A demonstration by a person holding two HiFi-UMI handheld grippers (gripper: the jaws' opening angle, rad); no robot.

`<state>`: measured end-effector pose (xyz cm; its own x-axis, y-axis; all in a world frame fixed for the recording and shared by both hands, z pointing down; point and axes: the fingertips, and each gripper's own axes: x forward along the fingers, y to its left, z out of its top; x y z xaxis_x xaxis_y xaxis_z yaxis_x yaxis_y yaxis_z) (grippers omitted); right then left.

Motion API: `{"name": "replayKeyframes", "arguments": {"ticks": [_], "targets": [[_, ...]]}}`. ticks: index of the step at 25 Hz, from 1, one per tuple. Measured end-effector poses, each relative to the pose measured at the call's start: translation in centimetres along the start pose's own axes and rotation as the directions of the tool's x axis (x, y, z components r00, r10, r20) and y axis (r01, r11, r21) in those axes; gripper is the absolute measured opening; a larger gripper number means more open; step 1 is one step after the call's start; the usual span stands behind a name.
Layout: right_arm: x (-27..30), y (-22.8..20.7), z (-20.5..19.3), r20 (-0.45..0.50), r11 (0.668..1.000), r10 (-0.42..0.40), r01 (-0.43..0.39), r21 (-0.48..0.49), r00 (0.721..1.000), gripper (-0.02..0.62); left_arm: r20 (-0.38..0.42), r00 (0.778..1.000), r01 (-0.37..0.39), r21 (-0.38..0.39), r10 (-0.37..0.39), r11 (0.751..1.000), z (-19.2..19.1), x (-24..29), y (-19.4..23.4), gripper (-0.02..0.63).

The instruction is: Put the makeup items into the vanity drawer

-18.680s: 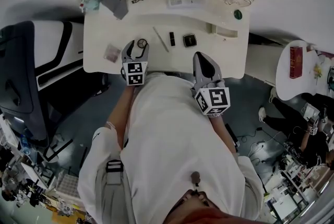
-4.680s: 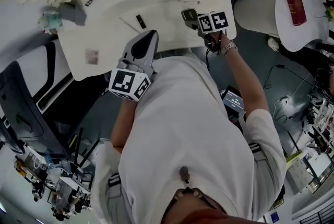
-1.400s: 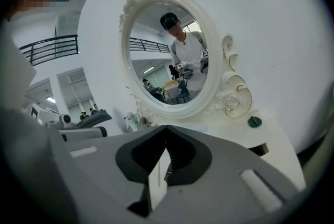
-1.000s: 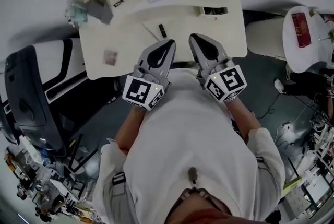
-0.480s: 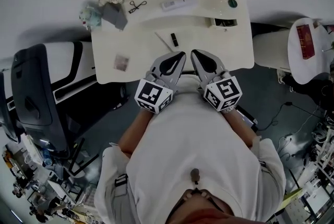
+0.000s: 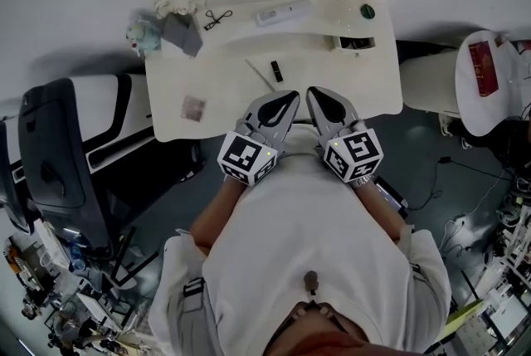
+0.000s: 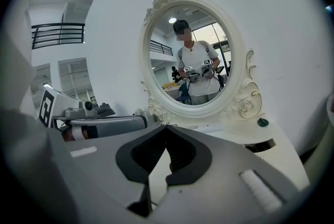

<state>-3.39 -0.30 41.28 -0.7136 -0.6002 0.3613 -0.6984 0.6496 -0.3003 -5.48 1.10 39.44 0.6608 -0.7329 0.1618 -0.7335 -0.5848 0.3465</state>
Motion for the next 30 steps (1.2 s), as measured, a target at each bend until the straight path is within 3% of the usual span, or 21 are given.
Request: {"name": "replayKeyframes", "arguments": {"ticks": [6,11,16,20,22,24,26,28,30], "targets": [[0.1,0.1,-0.6,-0.021,1.000,-0.001,0.002,0.021,1.000,0.002,-0.039,0.999,0.024,0.021,-0.023,0.999,-0.3,0.4,-0.6,0.005],[-0.2,0.4,-1.2,-0.019,0.999,-0.004,0.004,0.039,1.000,0.001,-0.046,0.998,0.036,-0.028,-0.038,0.999,-1.2,-0.1,-0.5,0.006],[-0.3,0.7,-1.8,-0.020,0.999,0.000,0.001,0.049,1.000,0.000,-0.066,0.996,0.053,-0.008,-0.053,0.999,-1.5,-0.2,-1.0,0.006],[-0.3,0.5,-2.0,-0.023,0.998,-0.003,0.005,0.070,1.000,0.000,-0.077,0.996,0.050,-0.045,-0.054,0.998,-1.9,0.0,-0.7,0.006],[-0.3,0.5,-2.1,-0.030,0.998,-0.003,0.005,0.069,1.000,0.000,-0.069,0.997,0.038,-0.098,-0.045,0.994,-2.0,-0.1,0.1,0.006],[-0.4,0.3,-2.1,-0.036,0.997,-0.006,0.009,0.072,0.999,0.001,-0.036,0.999,-0.021,-0.203,0.014,0.979,-1.9,-0.3,2.4,0.006],[-0.5,-0.2,-2.2,-0.042,0.996,-0.013,0.017,0.083,0.999,0.000,-0.016,0.988,-0.152,-0.278,0.154,0.949,-2.2,-0.7,6.3,0.006],[-0.9,-0.8,-2.5,-0.057,0.994,-0.023,0.029,0.102,0.998,0.000,-0.053,0.952,-0.305,-0.276,0.303,0.911,-3.6,-1.3,10.1,0.006],[-1.3,-1.4,-3.0,-0.082,0.992,-0.032,0.041,0.115,0.996,0.001,-0.110,0.913,-0.407,-0.282,0.392,0.869,-5.9,-1.6,12.8,0.006]]}}
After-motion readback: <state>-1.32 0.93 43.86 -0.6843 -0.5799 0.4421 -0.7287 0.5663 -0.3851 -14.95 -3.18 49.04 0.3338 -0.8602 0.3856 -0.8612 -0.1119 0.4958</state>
